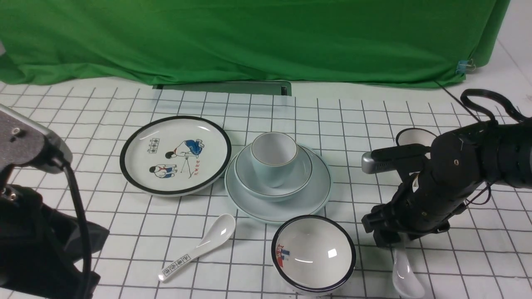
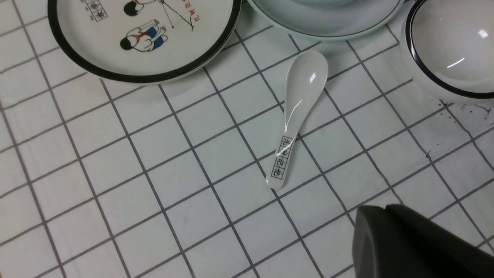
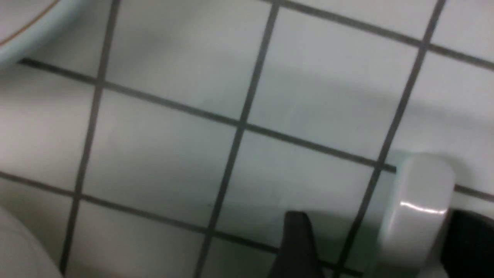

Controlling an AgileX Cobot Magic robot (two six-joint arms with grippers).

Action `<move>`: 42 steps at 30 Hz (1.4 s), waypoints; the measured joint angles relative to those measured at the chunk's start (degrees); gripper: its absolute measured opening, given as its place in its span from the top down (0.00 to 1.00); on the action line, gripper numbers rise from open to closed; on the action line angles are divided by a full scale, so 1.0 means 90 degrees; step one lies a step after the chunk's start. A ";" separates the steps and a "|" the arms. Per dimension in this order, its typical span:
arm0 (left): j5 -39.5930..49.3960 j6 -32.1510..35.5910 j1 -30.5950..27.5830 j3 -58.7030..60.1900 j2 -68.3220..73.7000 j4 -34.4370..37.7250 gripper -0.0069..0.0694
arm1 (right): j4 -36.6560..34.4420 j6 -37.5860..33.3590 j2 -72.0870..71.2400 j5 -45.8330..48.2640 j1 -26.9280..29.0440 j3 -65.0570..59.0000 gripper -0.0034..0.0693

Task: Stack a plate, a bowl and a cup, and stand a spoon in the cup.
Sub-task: Use the right arm to grab a blue soup spoon, then use the right arm to put the blue soup spoon into the blue teacup in the middle

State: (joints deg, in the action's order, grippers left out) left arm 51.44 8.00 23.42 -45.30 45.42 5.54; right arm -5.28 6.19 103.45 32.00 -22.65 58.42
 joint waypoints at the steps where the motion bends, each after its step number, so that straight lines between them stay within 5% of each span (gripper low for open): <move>1: -0.0007 0.0000 0.0000 0.0000 0.0000 0.0000 0.96 | 0.0008 -0.0007 0.0000 0.0006 0.0000 0.0001 0.28; 2: -0.0006 0.0008 0.0000 0.0005 0.0000 -0.0006 0.96 | 0.0021 -0.0008 0.0000 0.0006 0.0000 0.0001 0.30; 6: -0.0047 0.0038 0.0000 0.0057 -0.0005 -0.0055 0.96 | 0.0114 -0.0191 -0.0042 0.0006 0.0006 0.0001 0.71; 7: -0.0047 0.0044 0.0000 0.0057 -0.0005 -0.0063 0.96 | 0.0076 -0.0220 -0.0076 0.0000 0.0006 0.0001 0.74; 14: -0.0187 0.0051 0.0000 0.0061 -0.0005 -0.0114 0.95 | -0.0129 -0.0563 -0.1099 -0.0462 -0.0110 0.0484 0.72; 22: -0.0427 0.0057 0.0000 0.0061 -0.0005 -0.0114 0.95 | -0.0203 -0.0648 -0.1882 -0.3778 -0.1026 0.0640 0.72; 28: -0.0427 0.0072 0.0000 0.0061 -0.0005 -0.0083 0.95 | -0.0196 -0.0688 -0.1107 -0.6567 -0.1562 0.0640 0.72; 32: -0.0405 0.0072 0.0000 0.0061 -0.0005 -0.0061 0.95 | -0.0189 -0.0654 -0.0464 -0.7550 -0.1598 0.0634 0.72; 42: -0.0201 0.0072 0.0000 0.0061 -0.0005 -0.0042 0.95 | -0.0200 -0.0688 0.0720 -0.8251 -0.1598 0.0634 0.72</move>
State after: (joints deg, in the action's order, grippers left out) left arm 49.63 8.65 23.42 -44.75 45.38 5.16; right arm -7.08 0.00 109.93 -42.26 -37.04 64.12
